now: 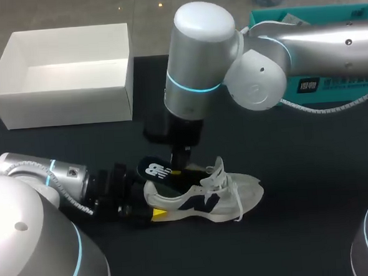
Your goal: Take the shoe out of the shoebox, open the shoe tongue, remove and reinsert the insole, then place the shoe into the shoebox
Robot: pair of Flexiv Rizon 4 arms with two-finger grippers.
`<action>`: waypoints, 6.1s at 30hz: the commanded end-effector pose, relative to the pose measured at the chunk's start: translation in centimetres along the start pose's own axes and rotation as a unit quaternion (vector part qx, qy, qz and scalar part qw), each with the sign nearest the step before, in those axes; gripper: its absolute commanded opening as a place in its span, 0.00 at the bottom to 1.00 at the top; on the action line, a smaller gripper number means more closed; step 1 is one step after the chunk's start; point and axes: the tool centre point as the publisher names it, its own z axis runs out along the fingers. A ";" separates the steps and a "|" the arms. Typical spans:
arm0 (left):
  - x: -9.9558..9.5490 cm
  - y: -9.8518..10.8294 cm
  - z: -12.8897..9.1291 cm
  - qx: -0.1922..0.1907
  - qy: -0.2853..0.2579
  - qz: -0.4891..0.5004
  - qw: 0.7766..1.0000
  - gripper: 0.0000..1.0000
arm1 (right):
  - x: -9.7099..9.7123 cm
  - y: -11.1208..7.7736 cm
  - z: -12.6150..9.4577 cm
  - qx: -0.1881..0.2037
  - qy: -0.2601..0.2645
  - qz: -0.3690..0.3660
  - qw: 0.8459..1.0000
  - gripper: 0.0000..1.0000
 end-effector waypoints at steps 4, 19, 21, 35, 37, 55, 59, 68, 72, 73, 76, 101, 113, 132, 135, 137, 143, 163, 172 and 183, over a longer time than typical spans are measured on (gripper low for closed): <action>-0.1 0.1 0.1 -0.001 0.000 0.000 1.000 0.00 | 0.3 -1.4 1.1 -0.032 0.018 -0.002 0.999 0.41; -0.1 0.1 0.1 -0.001 0.000 0.000 1.000 0.00 | 0.0 -0.9 1.4 -0.036 0.029 -0.012 0.999 0.00; -0.1 0.1 0.1 -0.001 0.000 0.000 1.000 0.00 | -0.2 -0.5 1.2 -0.038 0.027 -0.017 0.999 0.00; -0.1 0.1 0.1 -0.001 0.000 0.000 1.000 0.00 | -0.8 0.5 0.5 -0.060 0.015 -0.043 0.997 0.44; -0.1 0.1 0.1 -0.001 0.000 0.000 1.000 0.00 | -0.6 0.2 0.7 -0.069 0.017 -0.039 0.997 0.47; -0.1 0.1 0.1 -0.001 0.000 0.000 1.000 0.00 | -0.3 -0.4 1.2 -0.117 0.022 -0.038 0.992 0.00; -0.1 0.1 0.1 -0.001 0.000 0.000 1.000 0.00 | -1.0 -0.5 -0.2 -0.151 0.013 -0.046 0.987 0.00; -0.1 0.1 0.1 -0.001 0.000 0.000 1.000 0.00 | -3.5 1.0 -5.3 -0.211 -0.020 -0.074 0.975 0.00; -0.1 0.1 0.1 -0.001 0.000 0.000 1.000 0.00 | -4.6 1.2 -8.4 -0.243 -0.044 -0.079 0.966 0.00; -0.1 0.1 0.1 -0.001 0.000 0.000 1.000 0.00 | -4.8 1.1 -9.2 -0.246 -0.050 -0.077 0.965 0.00; -0.1 0.1 0.1 -0.001 0.000 0.000 1.000 0.00 | -5.3 0.9 -11.5 -0.262 -0.059 -0.079 0.960 0.00; -0.1 0.1 0.1 -0.001 0.000 0.000 1.000 0.00 | -5.5 0.6 -12.9 -0.274 -0.063 -0.074 0.957 0.00; -0.1 0.1 0.1 -0.001 0.000 0.000 1.000 0.00 | -2.9 -1.6 -17.9 -0.398 -0.039 -0.057 0.915 0.00; -0.1 0.1 0.1 -0.001 0.000 0.000 1.000 0.00 | 3.1 -6.3 -24.9 -0.438 0.008 0.041 0.898 0.00; -0.1 0.1 0.1 -0.001 0.000 0.000 1.000 0.00 | 4.2 -6.8 -25.7 -0.439 0.018 0.053 0.897 0.00; -0.1 0.1 0.1 -0.001 0.000 0.000 1.000 0.00 | 4.8 -7.0 -26.2 -0.435 0.020 0.060 0.898 0.00; -0.1 0.1 0.1 -0.001 0.000 0.000 1.000 0.00 | 5.3 -7.2 -26.8 -0.419 -0.003 0.073 0.905 0.00; -0.1 0.1 0.1 -0.001 0.000 0.000 1.000 0.00 | 6.2 -7.6 -26.3 -0.455 0.086 0.178 0.868 0.00; -0.1 0.1 0.1 -0.001 0.000 0.000 1.000 0.00 | 9.9 -6.9 -26.6 -0.443 0.147 0.192 0.863 0.00; -0.1 0.1 0.1 -0.001 0.000 0.000 1.000 0.00 | 11.5 -7.3 -26.3 -0.434 0.145 0.211 0.864 0.00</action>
